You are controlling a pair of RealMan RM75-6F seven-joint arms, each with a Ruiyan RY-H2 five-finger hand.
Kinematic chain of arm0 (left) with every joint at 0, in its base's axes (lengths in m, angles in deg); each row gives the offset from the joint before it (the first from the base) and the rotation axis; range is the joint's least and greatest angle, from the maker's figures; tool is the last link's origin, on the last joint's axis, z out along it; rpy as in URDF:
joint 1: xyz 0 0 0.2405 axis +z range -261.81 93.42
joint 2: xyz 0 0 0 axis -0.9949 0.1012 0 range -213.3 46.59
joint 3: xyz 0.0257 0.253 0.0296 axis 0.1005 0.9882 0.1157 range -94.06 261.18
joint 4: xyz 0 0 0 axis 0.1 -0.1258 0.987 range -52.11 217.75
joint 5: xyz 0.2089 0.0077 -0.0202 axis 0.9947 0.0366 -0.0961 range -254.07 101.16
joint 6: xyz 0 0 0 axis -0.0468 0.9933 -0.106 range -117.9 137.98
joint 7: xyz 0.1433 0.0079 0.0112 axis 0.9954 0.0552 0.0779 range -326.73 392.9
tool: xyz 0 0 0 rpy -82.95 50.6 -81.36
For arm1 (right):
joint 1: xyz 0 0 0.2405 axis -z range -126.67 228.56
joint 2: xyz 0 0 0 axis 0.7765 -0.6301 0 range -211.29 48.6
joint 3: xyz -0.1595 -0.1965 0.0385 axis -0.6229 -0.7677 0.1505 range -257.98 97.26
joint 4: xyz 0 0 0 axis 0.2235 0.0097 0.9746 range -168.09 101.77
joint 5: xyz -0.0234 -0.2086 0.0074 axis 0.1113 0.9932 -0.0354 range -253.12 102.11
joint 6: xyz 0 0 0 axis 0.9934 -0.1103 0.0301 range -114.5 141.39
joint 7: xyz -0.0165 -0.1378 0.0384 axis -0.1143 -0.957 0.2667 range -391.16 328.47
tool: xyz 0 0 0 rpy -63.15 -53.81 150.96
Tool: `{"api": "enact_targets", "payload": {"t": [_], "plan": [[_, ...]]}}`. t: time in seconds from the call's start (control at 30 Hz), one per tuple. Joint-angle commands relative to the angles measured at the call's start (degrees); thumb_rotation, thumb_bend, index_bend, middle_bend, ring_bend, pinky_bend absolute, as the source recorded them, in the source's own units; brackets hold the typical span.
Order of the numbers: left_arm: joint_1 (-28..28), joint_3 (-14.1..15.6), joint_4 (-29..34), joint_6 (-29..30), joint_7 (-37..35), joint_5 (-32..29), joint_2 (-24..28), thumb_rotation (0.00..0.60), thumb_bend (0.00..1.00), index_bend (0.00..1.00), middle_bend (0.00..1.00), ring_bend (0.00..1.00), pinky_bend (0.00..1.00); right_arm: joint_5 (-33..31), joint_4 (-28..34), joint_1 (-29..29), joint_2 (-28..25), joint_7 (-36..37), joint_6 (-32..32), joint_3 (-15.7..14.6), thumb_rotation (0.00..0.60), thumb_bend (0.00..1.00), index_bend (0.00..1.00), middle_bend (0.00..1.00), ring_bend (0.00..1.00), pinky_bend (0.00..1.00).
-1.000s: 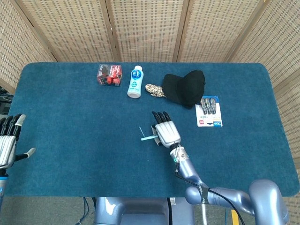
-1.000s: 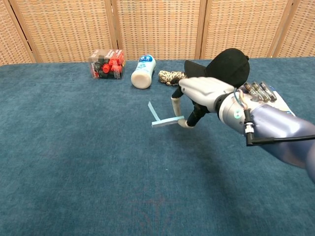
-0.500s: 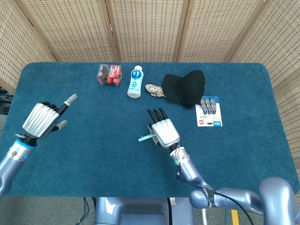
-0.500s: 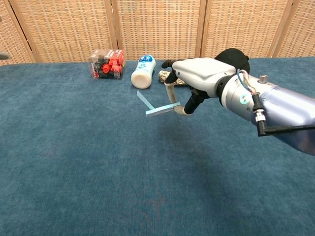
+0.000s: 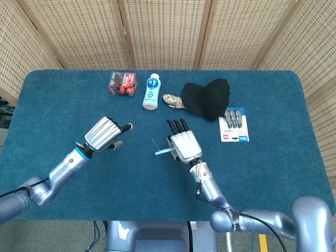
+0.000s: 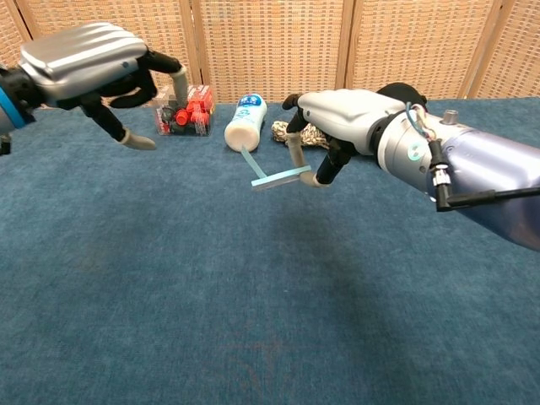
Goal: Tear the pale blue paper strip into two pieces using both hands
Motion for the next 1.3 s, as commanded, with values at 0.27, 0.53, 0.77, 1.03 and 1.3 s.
{"api": "enact_targets", "payload": {"t": [0.27,0.53,0.77,1.03,1.3], "plan": [[-2.3,0.2,-1.6,-1.9,-1.0,-3.2,-5.2,0.600,0.13,0.44,0.92,0.87,0.86,0.1,1.5,-0.3,-0.6,-0.4,-0.6,-0.4,0.600,0.53,0.61,0.05,0.00,0.00],[-4.6,0.0,-6.3,-2.1,-2.6,-4.4,-10.0,0.600,0.24,0.44,0.92,0.87,0.86,-0.1,2.6,-0.3,-0.6,-0.6,-1.3,-0.8,0.600,0.54,0.61,0.05,0.00,0.00],[-5.8,0.6,-8.3,-2.3,-3.3,-5.1,-12.8,0.600,0.25,0.44,0.92,0.87,0.86,-0.6,2.3,-0.4,-0.8,-0.6,-1.4,-1.1,0.600,0.54,0.61,0.05,0.00,0.00],[-6.6,1.0,-9.1,-2.2,-5.0,-6.3,-14.5,0.600,0.26,0.44,0.92,0.87,0.86,-1.0,2.6,-0.8,-1.4,-1.2,-1.7,-0.9,0.600,0.57,0.61,0.05,0.00,0.00],[-7.3,1.3,-10.0,-1.5,-5.8,-7.0,-15.9,0.600,0.28,0.48,0.92,0.87,0.86,-1.4,3.2,-0.8,-1.9,-1.4,-2.4,-1.0,0.600,0.57,0.61,0.05,0.00,0.00]]}}
